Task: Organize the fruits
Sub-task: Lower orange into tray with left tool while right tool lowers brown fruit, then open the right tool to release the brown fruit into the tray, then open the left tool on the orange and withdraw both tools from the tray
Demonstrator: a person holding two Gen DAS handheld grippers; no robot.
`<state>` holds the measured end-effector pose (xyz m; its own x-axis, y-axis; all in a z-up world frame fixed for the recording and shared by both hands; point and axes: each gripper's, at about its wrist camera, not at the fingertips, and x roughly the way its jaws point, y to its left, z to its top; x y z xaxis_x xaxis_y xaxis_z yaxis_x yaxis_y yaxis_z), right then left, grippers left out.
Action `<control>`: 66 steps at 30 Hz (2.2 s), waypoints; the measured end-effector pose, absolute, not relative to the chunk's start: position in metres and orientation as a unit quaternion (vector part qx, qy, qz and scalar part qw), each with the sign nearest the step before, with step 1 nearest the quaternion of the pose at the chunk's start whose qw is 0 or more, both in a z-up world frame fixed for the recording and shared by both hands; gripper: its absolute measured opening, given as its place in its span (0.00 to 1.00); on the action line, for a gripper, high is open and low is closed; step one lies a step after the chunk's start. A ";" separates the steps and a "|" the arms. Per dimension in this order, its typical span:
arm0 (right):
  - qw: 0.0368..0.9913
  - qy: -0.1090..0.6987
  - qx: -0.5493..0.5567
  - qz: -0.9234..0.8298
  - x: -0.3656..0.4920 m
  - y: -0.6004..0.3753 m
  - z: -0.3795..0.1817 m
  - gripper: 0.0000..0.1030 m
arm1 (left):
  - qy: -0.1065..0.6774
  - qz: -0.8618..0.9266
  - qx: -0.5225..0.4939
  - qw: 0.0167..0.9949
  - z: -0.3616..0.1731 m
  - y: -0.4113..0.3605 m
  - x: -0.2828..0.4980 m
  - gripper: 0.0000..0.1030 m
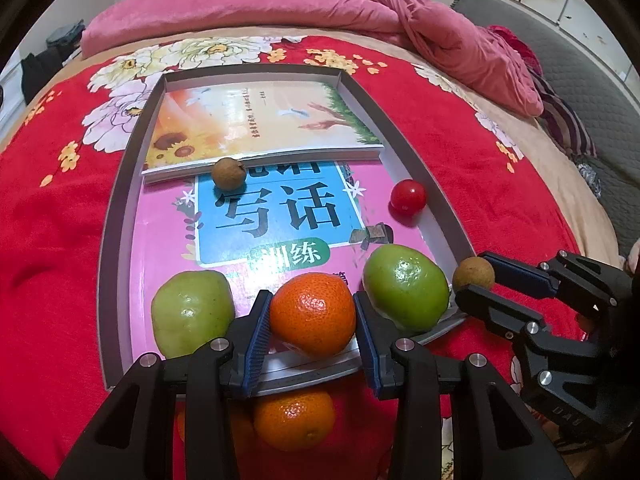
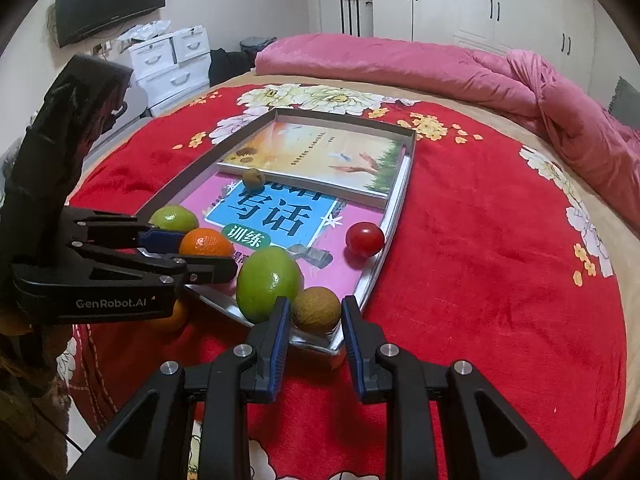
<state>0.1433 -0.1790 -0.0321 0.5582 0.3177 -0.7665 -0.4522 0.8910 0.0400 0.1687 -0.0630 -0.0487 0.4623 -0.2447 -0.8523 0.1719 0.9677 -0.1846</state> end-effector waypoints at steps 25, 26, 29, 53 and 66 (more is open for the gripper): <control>0.870 0.435 -0.039 0.230 0.148 -0.182 -0.038 0.26 | 0.506 -0.122 -0.050 0.852 -0.050 -0.061 0.171 0.41; 0.869 0.436 -0.037 0.230 0.148 -0.183 -0.038 0.26 | 0.506 -0.122 -0.049 0.852 -0.050 -0.060 0.170 0.41; 0.869 0.436 -0.030 0.231 0.148 -0.183 -0.037 0.28 | 0.507 -0.123 -0.050 0.852 -0.050 -0.060 0.170 0.41; 0.889 0.406 -0.025 0.210 0.145 -0.191 -0.024 0.56 | 0.503 -0.126 -0.056 0.853 -0.044 -0.057 0.166 0.46; 0.897 0.391 -0.019 0.206 0.144 -0.193 -0.018 0.65 | 0.493 -0.127 -0.060 0.859 -0.035 -0.054 0.161 0.57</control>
